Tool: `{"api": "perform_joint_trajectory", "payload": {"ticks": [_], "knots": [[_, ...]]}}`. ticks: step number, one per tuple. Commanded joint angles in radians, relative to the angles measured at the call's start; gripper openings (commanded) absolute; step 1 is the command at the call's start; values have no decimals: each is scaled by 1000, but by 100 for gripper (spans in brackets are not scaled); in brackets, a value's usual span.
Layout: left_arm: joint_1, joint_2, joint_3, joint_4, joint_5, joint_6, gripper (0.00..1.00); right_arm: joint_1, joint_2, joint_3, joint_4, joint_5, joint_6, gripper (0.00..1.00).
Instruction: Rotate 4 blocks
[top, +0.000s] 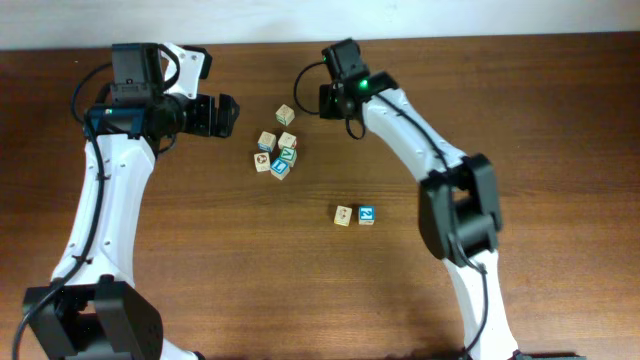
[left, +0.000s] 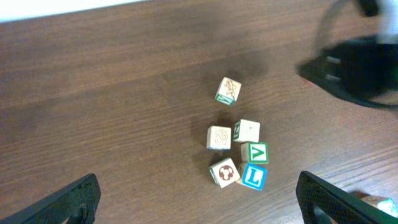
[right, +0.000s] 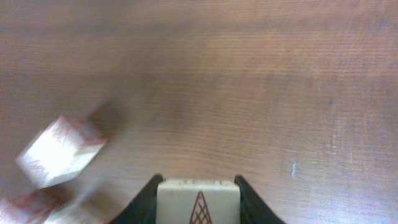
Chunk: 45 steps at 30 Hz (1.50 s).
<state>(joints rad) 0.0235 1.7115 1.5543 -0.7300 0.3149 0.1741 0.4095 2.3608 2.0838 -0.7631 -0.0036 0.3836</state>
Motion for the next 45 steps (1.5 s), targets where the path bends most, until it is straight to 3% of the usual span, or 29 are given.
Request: {"api": "perform_joint_trajectory", "payload": {"ticks": [1, 4, 9, 14, 15, 17, 23, 26, 29, 33, 36, 45], "knots": [[-1, 7, 19, 2, 7, -1, 99, 38, -179, 10, -211, -143, -12, 27], [-2, 7, 19, 2, 7, -1, 99, 111, -137, -41, -386, -145, 46, 28], [-2, 7, 19, 2, 7, -1, 99, 206, -95, -261, -293, -143, 156, 28], [-2, 7, 19, 2, 7, -1, 99, 207, -95, -312, -304, -143, 175, 28], [-2, 7, 19, 2, 7, -1, 99, 207, -95, -320, -307, -143, 175, 30], [-2, 7, 19, 2, 7, -2, 99, 206, -95, -327, -311, -142, 175, 44], [-2, 7, 19, 2, 7, -1, 99, 172, -95, -207, -298, -142, 144, 50], [-2, 7, 19, 2, 7, -2, 99, 161, -95, -100, -181, -141, 130, 54], [-2, 7, 19, 2, 7, -2, 99, 167, -64, -100, 0, -117, 208, 54], [-2, 7, 19, 2, 7, -1, 99, 188, 18, -100, 80, -97, 262, 55], [-2, 7, 19, 2, 7, -1, 99, 206, 51, -101, 91, -66, 262, 53], [-2, 7, 19, 2, 7, -2, 99, 182, 40, -101, 34, -67, 196, 29]]}}
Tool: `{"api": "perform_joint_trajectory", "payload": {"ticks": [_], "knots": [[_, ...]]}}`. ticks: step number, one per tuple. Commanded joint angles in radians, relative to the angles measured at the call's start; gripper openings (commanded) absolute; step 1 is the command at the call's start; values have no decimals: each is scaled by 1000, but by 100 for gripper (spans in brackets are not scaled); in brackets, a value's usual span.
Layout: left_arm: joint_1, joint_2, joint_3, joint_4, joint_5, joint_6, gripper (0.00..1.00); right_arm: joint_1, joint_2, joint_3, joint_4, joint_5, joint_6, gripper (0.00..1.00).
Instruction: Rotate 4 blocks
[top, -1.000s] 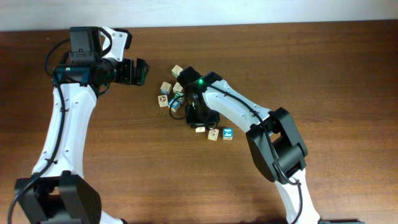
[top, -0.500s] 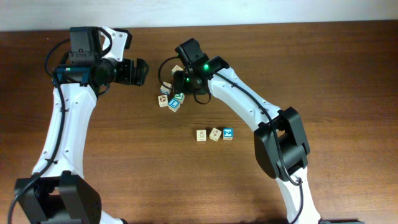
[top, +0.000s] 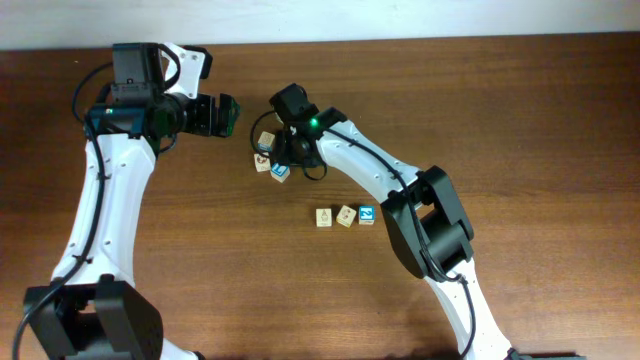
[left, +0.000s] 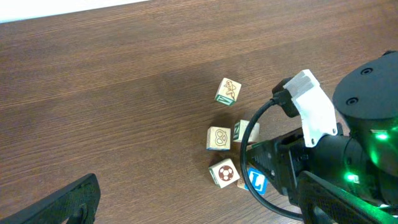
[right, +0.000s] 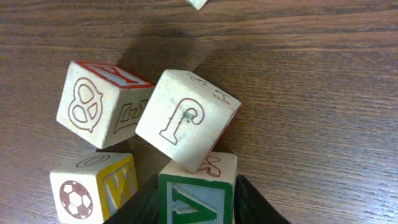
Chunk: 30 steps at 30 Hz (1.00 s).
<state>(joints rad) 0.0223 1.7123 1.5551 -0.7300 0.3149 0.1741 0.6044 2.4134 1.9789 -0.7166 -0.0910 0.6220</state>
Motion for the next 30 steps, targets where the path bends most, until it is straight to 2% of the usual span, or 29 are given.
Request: {"api": "perform_joint_trajectory", "payload": {"ticks": [1, 4, 7, 11, 14, 18, 19, 30], "knots": [[0, 6, 18, 2, 7, -1, 99, -17, -35, 4, -21, 20, -46, 25], [0, 6, 18, 2, 7, -1, 99, -18, -110, 4, -67, -21, -94, 24], [0, 6, 18, 2, 7, -1, 99, -15, -223, 4, -208, -41, -94, 25], [0, 6, 18, 2, 7, -2, 99, 21, -217, -8, -423, -37, -94, 25], [0, 6, 18, 2, 7, -1, 99, 78, -206, -98, -396, -32, -90, 25], [0, 6, 18, 2, 7, -1, 99, 124, -203, -267, -263, -25, -37, 26], [0, 6, 18, 2, 7, -2, 99, 122, -201, -294, -244, -13, -36, 29], [0, 6, 18, 2, 7, -2, 99, 88, -201, -307, -316, 51, 5, 31]]}}
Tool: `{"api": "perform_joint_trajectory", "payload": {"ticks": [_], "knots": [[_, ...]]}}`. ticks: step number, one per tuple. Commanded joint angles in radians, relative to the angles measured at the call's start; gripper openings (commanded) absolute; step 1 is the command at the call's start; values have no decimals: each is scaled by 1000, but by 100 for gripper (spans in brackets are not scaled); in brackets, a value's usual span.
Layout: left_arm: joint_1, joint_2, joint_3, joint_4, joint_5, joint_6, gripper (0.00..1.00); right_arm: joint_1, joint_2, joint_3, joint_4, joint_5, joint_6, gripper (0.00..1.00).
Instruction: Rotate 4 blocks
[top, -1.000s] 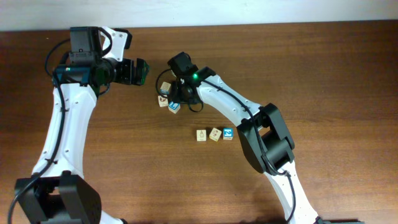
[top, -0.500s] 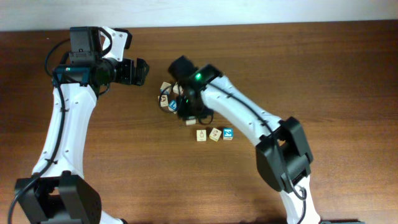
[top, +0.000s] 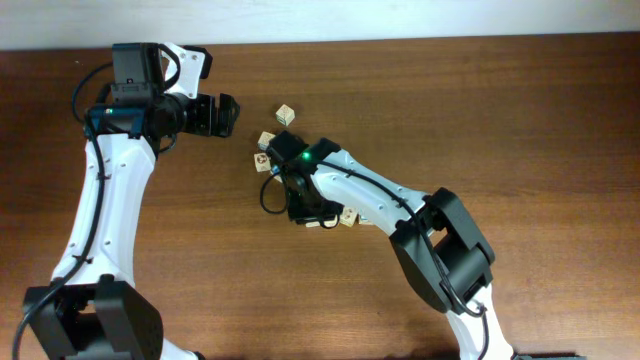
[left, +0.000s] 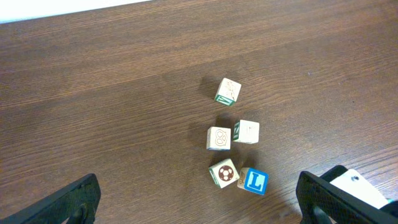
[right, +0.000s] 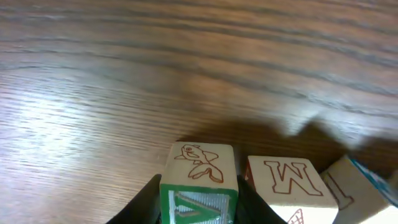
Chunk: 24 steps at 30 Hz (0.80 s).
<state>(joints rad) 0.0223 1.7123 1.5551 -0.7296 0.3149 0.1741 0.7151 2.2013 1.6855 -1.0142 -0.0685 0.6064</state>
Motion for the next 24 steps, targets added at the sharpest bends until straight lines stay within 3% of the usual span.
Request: {"api": "perform_joint_trajectory", "payload": {"ticks": [1, 9, 16, 18, 22, 24], "knots": [[0, 6, 18, 2, 7, -1, 99, -27, 11, -14, -19, 27, 20, 31], [0, 6, 18, 2, 7, -1, 99, -29, 8, 36, -3, 12, -321, 28], [0, 6, 18, 2, 7, -2, 99, -30, 8, 39, -102, 8, -38, 28], [0, 6, 18, 2, 7, -1, 99, -30, 8, 39, -98, 1, -21, 30], [0, 6, 18, 2, 7, -1, 99, -31, 8, 39, -98, 1, -21, 48], [0, 6, 18, 2, 7, -2, 99, -31, 8, 49, -104, 1, -21, 47]]}}
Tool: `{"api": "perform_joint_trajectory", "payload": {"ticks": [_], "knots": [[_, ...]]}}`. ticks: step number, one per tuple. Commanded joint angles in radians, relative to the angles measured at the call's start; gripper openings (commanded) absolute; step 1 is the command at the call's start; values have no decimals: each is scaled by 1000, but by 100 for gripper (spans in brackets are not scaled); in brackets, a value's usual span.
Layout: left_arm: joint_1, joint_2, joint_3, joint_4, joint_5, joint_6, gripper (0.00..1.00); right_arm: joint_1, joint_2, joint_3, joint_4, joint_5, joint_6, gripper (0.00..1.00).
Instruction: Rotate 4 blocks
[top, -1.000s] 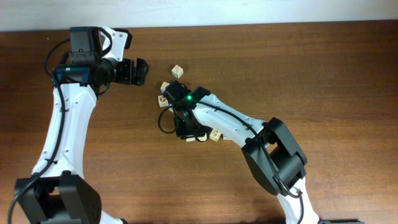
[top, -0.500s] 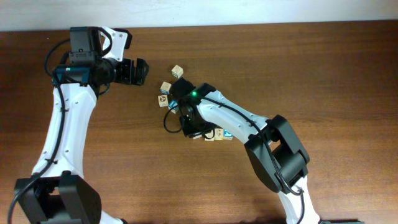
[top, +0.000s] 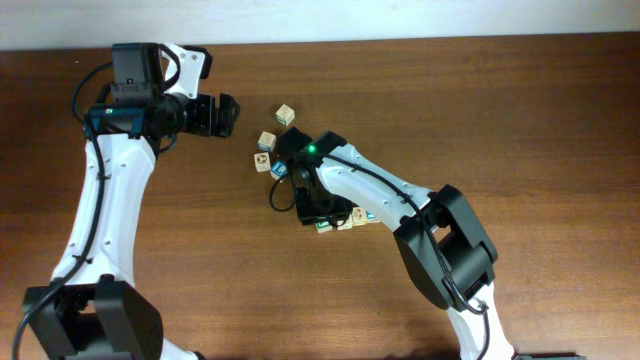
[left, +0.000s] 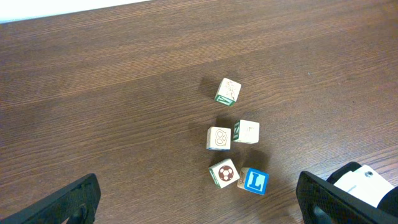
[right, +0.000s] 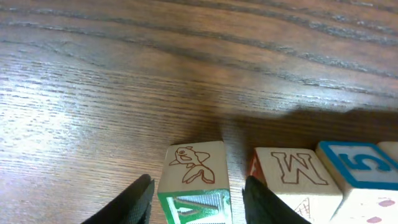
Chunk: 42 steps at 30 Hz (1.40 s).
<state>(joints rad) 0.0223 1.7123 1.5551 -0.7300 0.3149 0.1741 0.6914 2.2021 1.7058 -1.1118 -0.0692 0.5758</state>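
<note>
A wooden block with a green V face and a fish drawing (right: 194, 175) sits on the table at the left end of a short row, beside an M block (right: 287, 172) and a blue 5 block (right: 351, 163). My right gripper (right: 199, 200) stands open around the V block, a finger on each side with small gaps. The overhead view shows that block (top: 325, 227) under the right arm. Several loose blocks, among them a blue L block (left: 254, 181) and a football block (left: 224, 172), lie in a cluster. High above them, my left gripper (left: 196, 202) is open and holds nothing.
One loose block (top: 286, 113) lies apart behind the cluster. The wooden table (top: 520, 120) stretches bare to the right and front. The right arm's body reaches across between the cluster and the row.
My right gripper was shut on the green V block next to the M block. Now its jaws stand open and the block rests on the table. The left arm has not moved.
My right gripper held a block with a red triangle at the back while two blocks stood in the row. Then the row had three and the gripper was shut on the V block in the cluster. It held that block by the row, and now has let go.
</note>
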Motion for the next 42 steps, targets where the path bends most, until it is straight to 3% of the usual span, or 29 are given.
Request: {"api": "perform_joint_trajectory", "payload": {"ticks": [1, 6, 11, 15, 28, 33, 42], "knots": [[0, 6, 18, 2, 7, -1, 99, -7, -1, 51, -11, 2, 9, 44], [0, 6, 18, 2, 7, -2, 99, -18, -76, 108, -28, 18, -48, 43], [0, 6, 18, 2, 7, -2, 99, 9, -69, -4, -72, 10, -43, 31], [0, 6, 18, 2, 7, -2, 99, 29, -69, -19, -75, 10, -43, 15], [0, 6, 18, 2, 7, -1, 99, 43, -69, -97, 8, 103, -96, 15], [0, 6, 18, 2, 7, -1, 99, 44, -69, -139, -26, -30, -96, 16], [0, 6, 18, 2, 7, -1, 99, 39, -72, -84, -108, -77, -101, 16]]}}
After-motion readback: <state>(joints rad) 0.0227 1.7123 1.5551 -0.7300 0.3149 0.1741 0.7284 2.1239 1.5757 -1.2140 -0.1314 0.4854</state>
